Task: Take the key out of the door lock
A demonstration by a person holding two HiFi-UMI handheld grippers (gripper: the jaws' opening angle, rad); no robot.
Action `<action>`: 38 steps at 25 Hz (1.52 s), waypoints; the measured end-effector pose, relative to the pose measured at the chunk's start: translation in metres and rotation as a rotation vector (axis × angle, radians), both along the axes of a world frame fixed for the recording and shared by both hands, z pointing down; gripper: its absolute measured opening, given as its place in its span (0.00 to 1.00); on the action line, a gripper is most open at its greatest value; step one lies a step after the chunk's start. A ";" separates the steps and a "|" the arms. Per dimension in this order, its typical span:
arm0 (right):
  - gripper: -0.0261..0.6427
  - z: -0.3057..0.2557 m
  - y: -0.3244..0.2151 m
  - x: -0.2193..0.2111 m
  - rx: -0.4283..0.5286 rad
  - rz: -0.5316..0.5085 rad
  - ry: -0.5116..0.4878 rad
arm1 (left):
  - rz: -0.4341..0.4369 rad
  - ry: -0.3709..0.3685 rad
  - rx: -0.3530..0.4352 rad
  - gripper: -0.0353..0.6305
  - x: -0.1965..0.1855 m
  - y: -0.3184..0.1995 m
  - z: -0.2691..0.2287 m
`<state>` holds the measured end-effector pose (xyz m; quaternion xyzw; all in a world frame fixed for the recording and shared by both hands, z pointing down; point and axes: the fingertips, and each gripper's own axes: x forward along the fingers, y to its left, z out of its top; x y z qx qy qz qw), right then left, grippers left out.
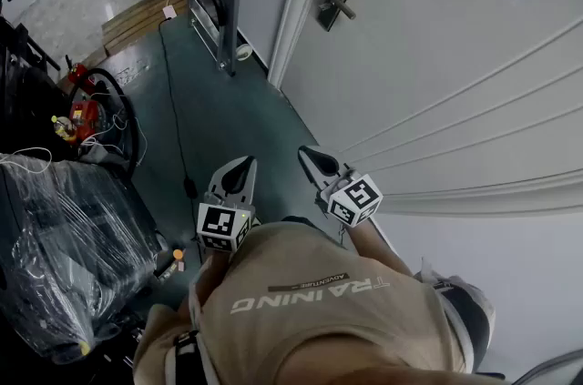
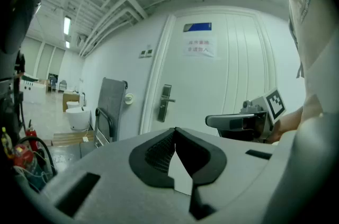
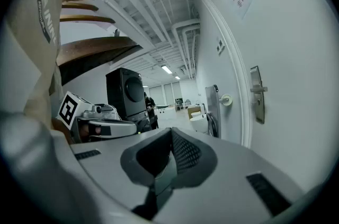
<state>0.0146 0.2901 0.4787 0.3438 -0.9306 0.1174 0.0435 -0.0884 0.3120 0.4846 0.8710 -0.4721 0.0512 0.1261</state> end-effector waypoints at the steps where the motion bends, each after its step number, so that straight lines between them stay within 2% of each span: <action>1: 0.06 0.000 -0.008 0.000 0.001 0.011 -0.005 | -0.006 -0.009 0.006 0.06 -0.003 -0.005 0.000; 5: 0.06 -0.005 -0.027 0.000 0.035 0.037 0.002 | -0.041 -0.011 0.001 0.06 -0.014 -0.018 0.007; 8: 0.06 -0.005 -0.031 0.005 0.066 0.056 0.034 | -0.030 -0.020 0.006 0.06 -0.010 -0.029 0.011; 17: 0.06 0.025 -0.061 0.086 -0.027 0.123 0.096 | 0.047 -0.023 -0.010 0.06 0.063 -0.080 -0.001; 21: 0.06 0.021 -0.085 0.095 0.004 0.030 0.079 | 0.023 -0.050 -0.064 0.06 0.084 -0.101 -0.010; 23: 0.06 0.028 -0.097 0.090 0.022 -0.016 0.055 | -0.019 -0.070 -0.058 0.06 0.083 -0.107 -0.008; 26: 0.06 0.040 -0.124 0.088 -0.018 -0.008 0.006 | -0.089 -0.127 -0.073 0.06 0.087 -0.121 0.011; 29: 0.06 0.031 -0.122 0.081 -0.037 -0.065 -0.053 | -0.108 -0.097 -0.100 0.06 0.098 -0.118 0.013; 32: 0.06 0.035 -0.122 0.084 -0.023 -0.132 -0.003 | -0.096 -0.091 -0.089 0.06 0.108 -0.131 0.010; 35: 0.06 0.035 -0.128 0.097 0.005 -0.111 0.037 | -0.073 -0.107 -0.065 0.06 0.111 -0.141 0.001; 38: 0.06 0.037 -0.143 0.102 0.002 -0.072 0.024 | -0.078 -0.121 -0.032 0.06 0.107 -0.156 -0.008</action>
